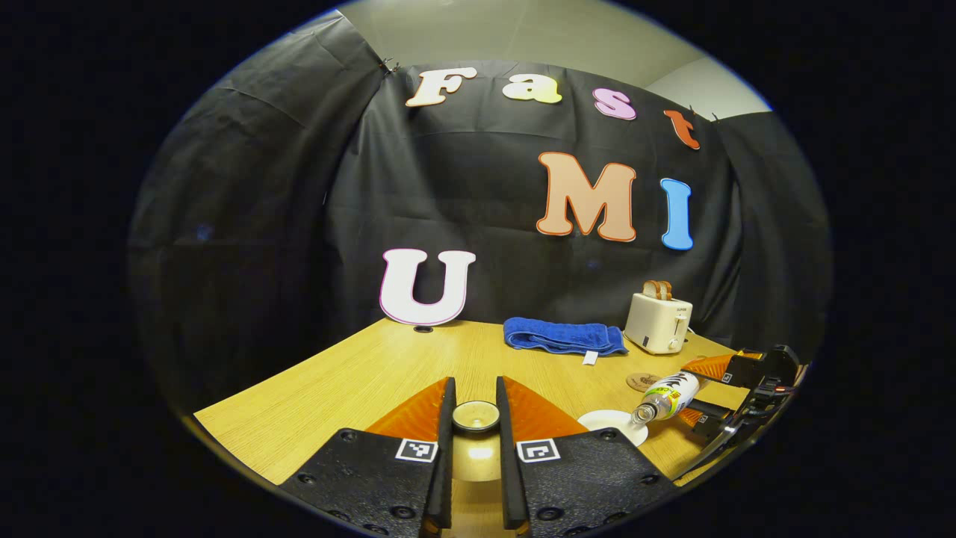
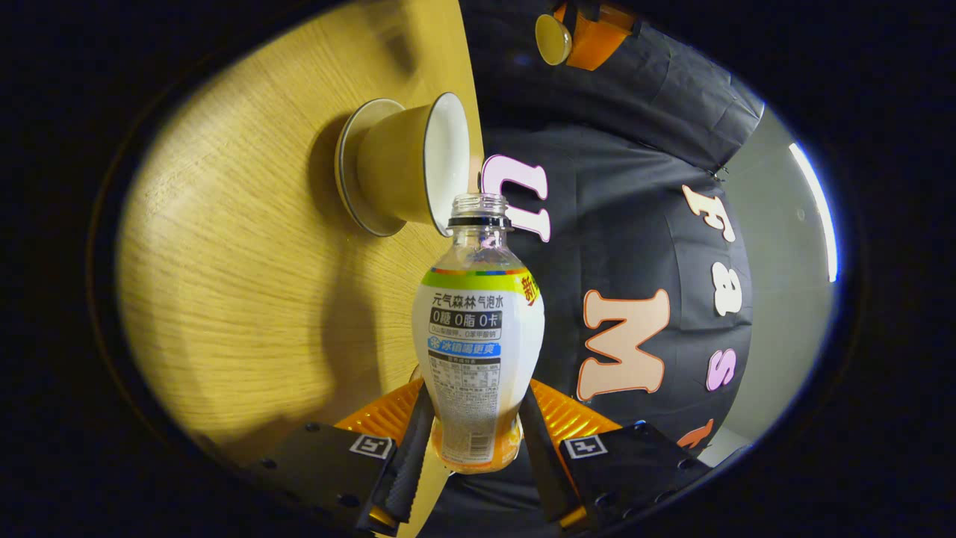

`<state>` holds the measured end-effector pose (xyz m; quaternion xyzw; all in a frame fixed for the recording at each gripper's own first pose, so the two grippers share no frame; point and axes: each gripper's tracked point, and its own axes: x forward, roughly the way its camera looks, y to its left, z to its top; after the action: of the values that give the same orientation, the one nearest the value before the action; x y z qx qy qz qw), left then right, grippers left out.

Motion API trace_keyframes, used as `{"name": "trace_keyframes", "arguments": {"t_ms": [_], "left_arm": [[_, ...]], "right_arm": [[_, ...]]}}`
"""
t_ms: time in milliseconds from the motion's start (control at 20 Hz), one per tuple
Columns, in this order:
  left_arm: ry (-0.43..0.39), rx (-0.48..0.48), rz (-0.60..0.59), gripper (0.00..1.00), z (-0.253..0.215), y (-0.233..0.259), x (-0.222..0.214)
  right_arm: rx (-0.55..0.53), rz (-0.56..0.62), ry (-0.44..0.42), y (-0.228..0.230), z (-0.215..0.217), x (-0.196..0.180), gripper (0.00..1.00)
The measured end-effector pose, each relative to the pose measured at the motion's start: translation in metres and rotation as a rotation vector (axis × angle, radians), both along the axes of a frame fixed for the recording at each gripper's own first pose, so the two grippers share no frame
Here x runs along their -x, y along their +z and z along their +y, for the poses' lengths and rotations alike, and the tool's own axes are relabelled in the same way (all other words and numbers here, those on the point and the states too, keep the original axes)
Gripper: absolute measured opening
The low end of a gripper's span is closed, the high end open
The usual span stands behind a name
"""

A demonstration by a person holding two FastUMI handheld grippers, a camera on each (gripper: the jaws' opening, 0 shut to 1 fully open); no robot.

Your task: Open the teacup lid with one hand, grasp the water bottle and pour water into the teacup with the other hand; after pouring, place the water bottle on the coaster and then close the teacup lid.

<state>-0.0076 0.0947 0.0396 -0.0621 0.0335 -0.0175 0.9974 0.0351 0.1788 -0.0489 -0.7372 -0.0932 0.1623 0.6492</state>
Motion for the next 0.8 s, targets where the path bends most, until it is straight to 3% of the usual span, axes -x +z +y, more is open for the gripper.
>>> {"name": "trace_keyframes", "arguments": {"t_ms": [800], "left_arm": [[0.006, 0.004, -0.016, 0.24, 0.001, 0.011, 0.003]], "right_arm": [[0.219, -0.114, 0.062, 0.014, 0.011, -0.005, 0.69]]}}
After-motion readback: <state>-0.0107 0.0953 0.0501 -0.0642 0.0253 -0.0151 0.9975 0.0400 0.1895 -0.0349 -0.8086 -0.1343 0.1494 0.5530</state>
